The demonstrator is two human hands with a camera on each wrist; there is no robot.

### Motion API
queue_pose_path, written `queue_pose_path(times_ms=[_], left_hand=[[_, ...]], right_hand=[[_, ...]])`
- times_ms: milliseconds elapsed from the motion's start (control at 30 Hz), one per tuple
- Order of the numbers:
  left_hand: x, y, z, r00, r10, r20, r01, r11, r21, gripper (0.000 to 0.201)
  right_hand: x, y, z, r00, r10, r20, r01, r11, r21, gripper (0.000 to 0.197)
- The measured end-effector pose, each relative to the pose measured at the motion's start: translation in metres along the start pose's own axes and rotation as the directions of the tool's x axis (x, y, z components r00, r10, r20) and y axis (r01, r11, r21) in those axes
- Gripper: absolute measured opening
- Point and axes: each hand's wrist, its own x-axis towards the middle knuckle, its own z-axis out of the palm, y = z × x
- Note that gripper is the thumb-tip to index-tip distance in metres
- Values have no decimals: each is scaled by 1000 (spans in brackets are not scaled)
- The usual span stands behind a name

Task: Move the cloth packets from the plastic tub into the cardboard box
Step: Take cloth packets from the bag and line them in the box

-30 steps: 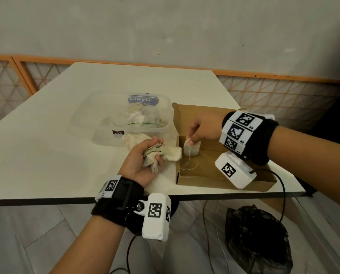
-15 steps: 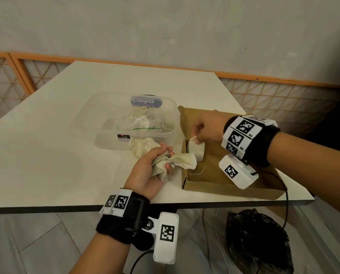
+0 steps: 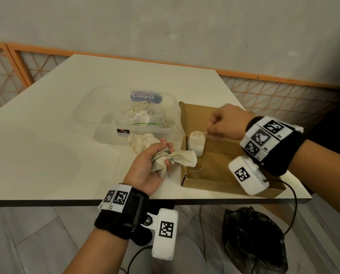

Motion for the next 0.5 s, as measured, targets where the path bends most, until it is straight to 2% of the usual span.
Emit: queue_pose_path(times_ms=[67, 133, 233, 367, 500], left_hand=[[0, 0, -1, 1000, 0, 6, 0, 1000, 2, 4], [1, 0, -1, 1000, -7, 11, 7, 1000, 4, 4], [1, 0, -1, 1000, 1, -9, -1, 1000, 4, 4], [0, 0, 0, 1000, 4, -22, -4, 1000, 22, 7], [1, 1, -1, 1000, -5, -21, 5, 999, 33, 5]], right_hand=[[-8, 11, 13, 969, 125, 215, -159, 976, 151, 16], [-10, 17, 25, 921, 196, 338, -303, 904, 302, 16], [-2, 18, 30, 893, 244, 377, -398, 819, 413, 18], [0, 17, 35, 830, 248, 500, -485, 764, 426, 19], [0, 17, 43, 825, 237, 513, -502, 726, 471, 21]])
